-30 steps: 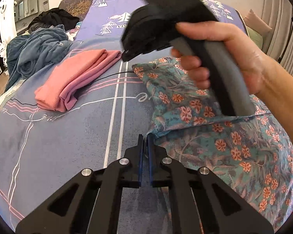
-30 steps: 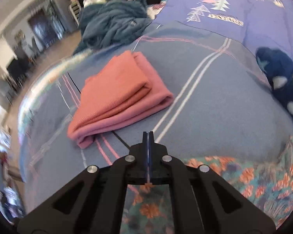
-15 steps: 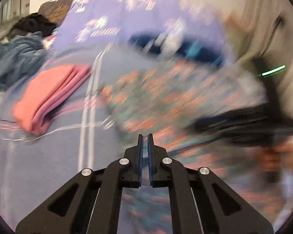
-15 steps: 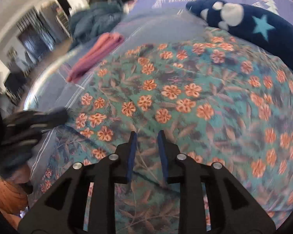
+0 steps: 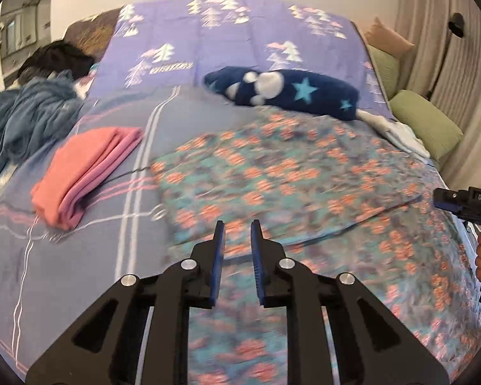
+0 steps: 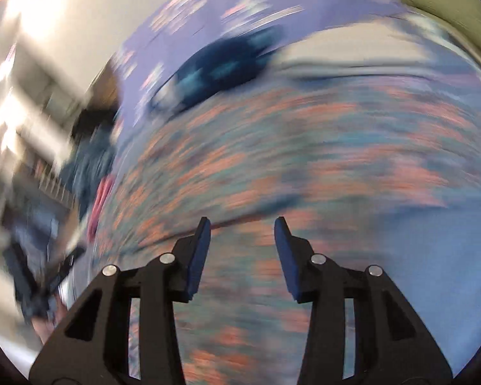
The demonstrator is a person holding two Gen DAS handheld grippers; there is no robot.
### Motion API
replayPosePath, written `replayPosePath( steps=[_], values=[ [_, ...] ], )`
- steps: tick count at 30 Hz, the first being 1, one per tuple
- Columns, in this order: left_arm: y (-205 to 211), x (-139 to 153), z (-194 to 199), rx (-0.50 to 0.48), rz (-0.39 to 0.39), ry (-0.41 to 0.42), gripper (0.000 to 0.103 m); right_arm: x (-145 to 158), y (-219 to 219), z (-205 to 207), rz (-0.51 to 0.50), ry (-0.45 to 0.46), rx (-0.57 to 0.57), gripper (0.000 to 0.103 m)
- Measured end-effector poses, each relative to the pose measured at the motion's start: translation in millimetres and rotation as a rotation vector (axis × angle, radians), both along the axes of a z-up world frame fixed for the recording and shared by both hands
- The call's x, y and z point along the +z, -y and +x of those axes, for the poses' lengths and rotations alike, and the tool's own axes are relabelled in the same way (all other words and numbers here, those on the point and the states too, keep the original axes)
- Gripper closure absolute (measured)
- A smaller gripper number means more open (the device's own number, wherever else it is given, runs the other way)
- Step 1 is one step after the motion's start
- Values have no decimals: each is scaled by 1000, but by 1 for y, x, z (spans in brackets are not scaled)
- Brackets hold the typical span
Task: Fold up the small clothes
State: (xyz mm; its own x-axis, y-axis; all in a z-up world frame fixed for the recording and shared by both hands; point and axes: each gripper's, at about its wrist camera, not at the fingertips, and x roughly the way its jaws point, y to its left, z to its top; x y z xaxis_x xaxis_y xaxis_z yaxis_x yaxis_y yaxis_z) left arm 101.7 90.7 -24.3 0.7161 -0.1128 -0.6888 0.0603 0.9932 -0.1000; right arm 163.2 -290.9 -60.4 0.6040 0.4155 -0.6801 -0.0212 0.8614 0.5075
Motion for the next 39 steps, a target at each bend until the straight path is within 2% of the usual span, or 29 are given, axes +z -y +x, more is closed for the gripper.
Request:
replayPosePath(
  steps=[2,4,6,7,9,14,17,22,27,32,34,35,36,37,39],
  values=[
    [15,2,1,-7,-10,-4,81,-5,57,-17,24,1,-174,59],
    [28,5,4,-3,-14,2,68,-10,99,-30,25,8,-312,55],
    [40,6,4,11,-10,15,64,-17,144,-46,28,-4,-452,55],
    [45,6,4,11,-10,12,53,-22,161,-54,40,-16,-495,55],
    [55,5,6,5,-9,5,40,-36,195,-66,115,-49,-588,51],
    [86,-1,15,-23,25,-7,40,-68,244,-73,229,-116,-694,40],
    [100,-4,25,-34,-4,-29,40,-81,263,-64,314,-126,-713,39],
    [118,-12,42,-36,-29,-60,40,-89,298,-45,378,-125,-772,38],
    [132,-21,51,-81,-24,-80,40,-96,318,-31,369,-98,-828,38],
    [142,-27,58,-114,51,-95,40,-107,335,-25,372,-59,-906,39],
    [139,-31,63,-98,64,-118,40,-106,337,-23,364,-65,-948,45],
    [136,-32,66,-92,59,-129,40,-104,336,-20,337,-76,-960,61],
    [133,-33,68,-87,51,-132,40,-103,337,-18,318,-78,-958,86],
    [130,-33,70,-78,41,-133,40,-102,337,-14,316,-77,-936,95],
    [123,-32,73,-62,30,-127,40,-97,335,-12,357,-45,-897,97]
  ],
)
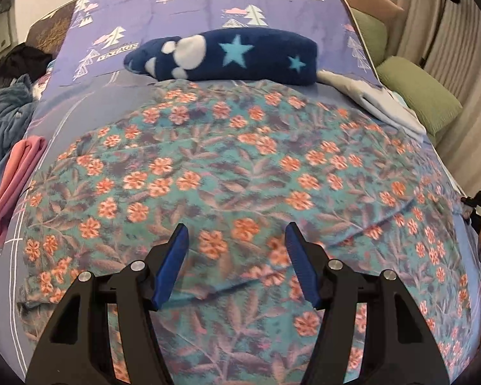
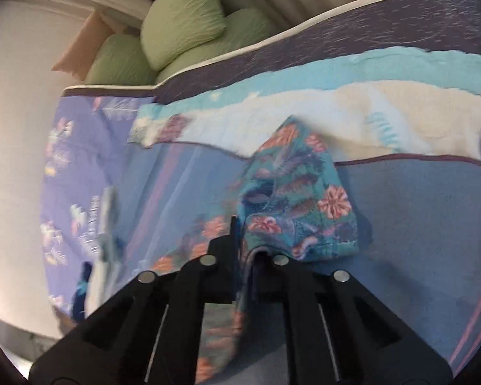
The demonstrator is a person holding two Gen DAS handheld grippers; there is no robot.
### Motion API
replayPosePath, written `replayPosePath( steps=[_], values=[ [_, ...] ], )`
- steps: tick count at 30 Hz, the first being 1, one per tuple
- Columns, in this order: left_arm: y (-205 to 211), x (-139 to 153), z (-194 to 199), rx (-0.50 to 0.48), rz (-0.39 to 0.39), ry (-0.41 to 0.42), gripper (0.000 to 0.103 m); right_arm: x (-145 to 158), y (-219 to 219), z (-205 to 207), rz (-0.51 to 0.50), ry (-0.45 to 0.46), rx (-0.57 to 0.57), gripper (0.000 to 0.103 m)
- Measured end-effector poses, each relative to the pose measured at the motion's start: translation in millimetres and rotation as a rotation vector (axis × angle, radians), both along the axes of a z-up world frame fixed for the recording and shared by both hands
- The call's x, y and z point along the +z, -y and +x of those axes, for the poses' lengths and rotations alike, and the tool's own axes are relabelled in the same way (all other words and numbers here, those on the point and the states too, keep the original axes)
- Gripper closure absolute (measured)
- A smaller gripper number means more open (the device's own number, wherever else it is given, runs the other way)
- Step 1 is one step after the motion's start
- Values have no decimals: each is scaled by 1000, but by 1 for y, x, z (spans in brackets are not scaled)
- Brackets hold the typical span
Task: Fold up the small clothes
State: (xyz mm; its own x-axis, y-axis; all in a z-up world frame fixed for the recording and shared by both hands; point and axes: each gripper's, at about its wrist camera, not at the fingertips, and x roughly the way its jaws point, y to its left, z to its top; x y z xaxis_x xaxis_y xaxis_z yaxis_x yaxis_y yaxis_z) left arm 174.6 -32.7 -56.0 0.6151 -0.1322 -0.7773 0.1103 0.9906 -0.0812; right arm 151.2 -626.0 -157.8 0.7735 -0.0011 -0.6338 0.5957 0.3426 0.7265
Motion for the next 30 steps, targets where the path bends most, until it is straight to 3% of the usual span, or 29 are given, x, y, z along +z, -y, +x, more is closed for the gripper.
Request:
replayPosePath(
  steps=[3,8,11,15,19,23,26,30],
  values=[
    [-11,3,1,10,-29,12,40,35,-21,4,-95,106,70,97],
    [-21,7,-1,13,-50,34,40,106,-94,28,-261,247,266,97],
    [-32,11,-2,31,-95,45,40,145,-163,45,-349,337,423,97],
    [-56,17,-7,63,-177,61,40,174,-271,62,-463,426,659,97],
    [-76,23,-14,79,-227,83,40,166,-374,69,-491,455,923,97],
    [-95,24,-17,70,-345,71,40,130,-458,60,-583,385,1148,97],
    [-100,14,-14,22,-461,1,40,101,-490,47,-651,321,1254,89],
    [-94,2,-7,-26,-533,-61,40,79,-501,37,-678,251,1326,86]
  ],
)
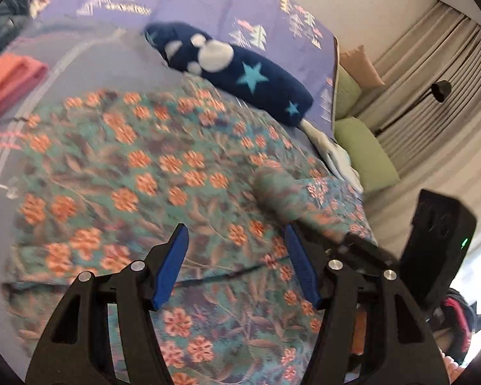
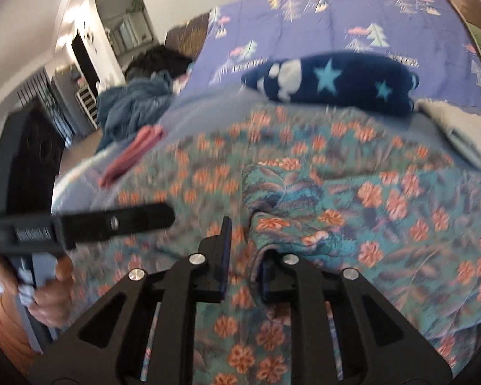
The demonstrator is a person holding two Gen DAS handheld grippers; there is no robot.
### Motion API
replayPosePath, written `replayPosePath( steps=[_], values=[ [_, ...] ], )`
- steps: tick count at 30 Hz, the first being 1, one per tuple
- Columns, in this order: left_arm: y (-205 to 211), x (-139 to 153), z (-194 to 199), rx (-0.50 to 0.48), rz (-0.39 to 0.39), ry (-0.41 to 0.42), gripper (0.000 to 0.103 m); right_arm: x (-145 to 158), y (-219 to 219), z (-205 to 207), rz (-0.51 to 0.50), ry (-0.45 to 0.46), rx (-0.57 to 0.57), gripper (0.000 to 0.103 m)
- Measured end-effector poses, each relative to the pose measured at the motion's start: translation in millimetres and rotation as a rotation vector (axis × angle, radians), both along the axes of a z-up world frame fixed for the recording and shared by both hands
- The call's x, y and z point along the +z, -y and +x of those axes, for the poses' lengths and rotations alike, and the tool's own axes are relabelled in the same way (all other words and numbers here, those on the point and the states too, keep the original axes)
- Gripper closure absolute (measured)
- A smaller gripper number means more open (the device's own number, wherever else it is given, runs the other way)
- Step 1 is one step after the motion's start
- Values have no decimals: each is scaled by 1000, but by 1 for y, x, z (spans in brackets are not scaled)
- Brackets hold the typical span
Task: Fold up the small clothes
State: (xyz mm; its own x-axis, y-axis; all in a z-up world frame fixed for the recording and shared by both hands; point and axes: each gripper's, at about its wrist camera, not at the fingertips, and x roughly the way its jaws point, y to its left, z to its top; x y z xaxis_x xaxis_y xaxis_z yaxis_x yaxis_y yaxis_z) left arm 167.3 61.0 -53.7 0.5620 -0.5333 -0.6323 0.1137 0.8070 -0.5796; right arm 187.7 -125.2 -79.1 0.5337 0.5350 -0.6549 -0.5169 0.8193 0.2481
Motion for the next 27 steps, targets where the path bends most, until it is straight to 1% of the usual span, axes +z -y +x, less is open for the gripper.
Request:
replayPosePath(
  steps=[1,2,3,4,6,7,8,9,10,11,12,13,15,17,19,20,21,22,23,25,26,27],
  values=[
    [2,-2,3,-7,-12,-14,39,-1,-3,-4,-5,-6,9,85],
    [4,-3,6,-12,-20,-25,39,-2,-5,-7,-5,-9,21,82],
    [6,-4,8,-17,-24,-32,38,-2,-5,-8,-1,-9,31,75],
    [8,-5,10,-22,-28,-35,37,1,-6,-9,7,-1,45,71],
    [8,-6,12,-25,-33,-43,37,6,-8,-16,6,29,66,62],
    [8,-6,11,-19,-43,-47,37,10,-10,-21,-5,52,85,60],
    [6,-7,12,-12,-55,-51,37,11,-15,-26,-18,74,115,55],
    [2,-8,12,-4,-62,-54,37,11,-21,-33,-44,94,160,49],
    [-2,-9,13,9,-70,-57,37,12,-28,-38,-73,107,198,46],
    [-6,-10,13,22,-76,-61,37,12,-36,-47,-127,125,262,40],
    [-9,-11,14,34,-82,-66,37,10,-42,-53,-165,141,302,39],
    [-12,-12,14,39,-89,-73,37,7,-49,-63,-227,169,341,39],
    [-14,-14,16,34,-117,-89,37,1,-56,-79,-334,226,371,39],
    [-13,-15,16,15,-131,-95,37,-3,-54,-86,-364,238,372,39],
    [-8,-15,16,-12,-132,-101,37,-4,-47,-86,-343,221,353,41],
    [-5,-15,15,-21,-130,-103,37,-3,-43,-85,-324,213,334,45],
    [-1,-16,16,-33,-126,-109,37,-1,-39,-85,-309,216,313,51],
    [1,-16,16,-39,-123,-112,37,0,-37,-83,-304,221,302,55],
    [3,-16,17,-44,-119,-116,37,1,-37,-82,-305,230,291,61],
    [5,-15,19,-42,-116,-118,37,0,-41,-89,-353,283,281,62],
    [4,-15,20,-39,-119,-119,37,-2,-48,-96,-403,328,296,62],
    [3,-14,21,-35,-123,-119,37,-5,-56,-105,-467,387,315,59]
  ],
)
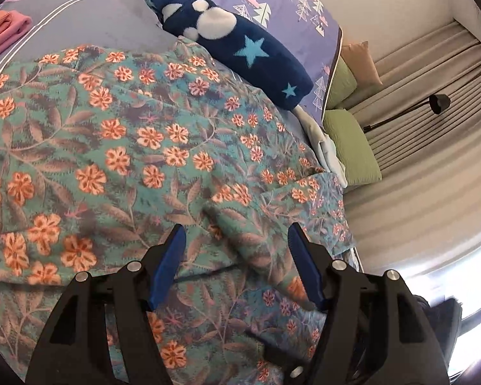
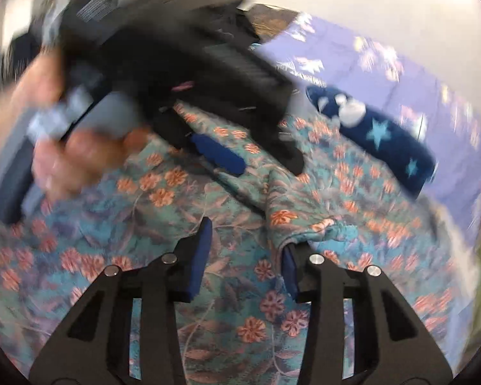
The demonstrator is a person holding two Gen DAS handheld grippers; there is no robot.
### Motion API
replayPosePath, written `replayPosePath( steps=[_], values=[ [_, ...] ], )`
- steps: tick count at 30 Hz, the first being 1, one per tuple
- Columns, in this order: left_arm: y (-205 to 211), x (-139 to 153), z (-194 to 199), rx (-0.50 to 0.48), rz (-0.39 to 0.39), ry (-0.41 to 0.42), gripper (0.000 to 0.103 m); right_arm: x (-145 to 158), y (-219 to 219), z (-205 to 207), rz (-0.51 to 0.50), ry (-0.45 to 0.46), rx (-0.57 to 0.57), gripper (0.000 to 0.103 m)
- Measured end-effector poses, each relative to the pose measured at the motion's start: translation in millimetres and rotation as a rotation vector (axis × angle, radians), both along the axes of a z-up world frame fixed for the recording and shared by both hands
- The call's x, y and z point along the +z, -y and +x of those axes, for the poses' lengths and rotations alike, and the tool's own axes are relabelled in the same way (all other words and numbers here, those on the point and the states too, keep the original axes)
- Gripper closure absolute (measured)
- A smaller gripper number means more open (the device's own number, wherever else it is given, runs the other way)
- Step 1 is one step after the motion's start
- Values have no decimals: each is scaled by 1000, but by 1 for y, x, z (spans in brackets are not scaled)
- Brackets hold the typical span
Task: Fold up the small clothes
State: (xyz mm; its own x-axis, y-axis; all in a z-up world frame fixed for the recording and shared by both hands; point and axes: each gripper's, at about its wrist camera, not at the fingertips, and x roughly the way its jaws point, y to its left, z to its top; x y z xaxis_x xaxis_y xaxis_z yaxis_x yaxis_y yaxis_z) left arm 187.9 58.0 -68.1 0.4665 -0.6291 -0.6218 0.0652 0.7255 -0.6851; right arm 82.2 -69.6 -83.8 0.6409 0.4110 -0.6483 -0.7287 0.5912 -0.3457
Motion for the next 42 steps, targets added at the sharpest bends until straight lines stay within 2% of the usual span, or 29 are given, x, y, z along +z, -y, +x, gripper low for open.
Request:
replayPosePath(
  steps=[2,6,9,13,14,17,19,20,21,24,26,27,30,32,33,34,35,36,38,39,41,42],
  values=[
    [-5,0,0,17,-6,1,37,-8,-10,-19,-92,98,54,53],
    [-14,-3,0,37,-10,-10,37,-27,-20,-53,-251,320,140,53],
    [-14,-2,-1,30,-12,-12,37,-29,-19,-64,-296,395,162,53],
    [-7,3,-6,-12,-9,-14,36,-29,-17,-67,-326,395,165,53],
    [-6,5,-7,-15,0,-15,36,-29,-17,-70,-326,382,162,53],
    [-7,11,-12,13,48,1,36,-14,-12,-57,-253,191,116,44],
    [-12,15,-17,35,73,18,36,4,2,-36,-108,-33,63,33],
    [-15,17,-20,44,83,24,36,11,14,-25,-6,-178,46,19],
    [-19,19,-25,55,91,30,36,16,24,-17,78,-269,29,17],
    [-29,23,-35,69,95,36,36,14,67,13,400,-631,-67,17],
    [-31,24,-41,68,99,41,36,9,83,22,529,-743,-134,19],
    [-31,24,-44,66,103,44,36,4,93,29,591,-788,-189,25],
    [-31,26,-53,66,116,55,36,-2,99,46,673,-857,-272,39],
    [-30,26,-56,64,109,58,36,-1,97,57,703,-866,-305,42],
    [-30,26,-58,62,104,57,36,0,93,62,711,-860,-322,49],
    [-30,26,-59,60,101,56,36,5,92,70,714,-853,-330,70],
    [-30,26,-60,56,102,53,36,9,88,73,717,-842,-329,85],
    [-29,26,-61,52,106,51,36,12,83,68,715,-831,-309,96],
    [-29,27,-63,45,104,52,36,28,61,53,643,-721,-202,96],
    [-29,27,-64,39,96,52,36,38,44,36,550,-635,-124,96],
    [-31,24,-64,20,56,35,32,39,26,17,434,-560,-61,96],
    [-30,21,-63,13,37,18,27,37,22,11,401,-555,-45,96]
  ],
)
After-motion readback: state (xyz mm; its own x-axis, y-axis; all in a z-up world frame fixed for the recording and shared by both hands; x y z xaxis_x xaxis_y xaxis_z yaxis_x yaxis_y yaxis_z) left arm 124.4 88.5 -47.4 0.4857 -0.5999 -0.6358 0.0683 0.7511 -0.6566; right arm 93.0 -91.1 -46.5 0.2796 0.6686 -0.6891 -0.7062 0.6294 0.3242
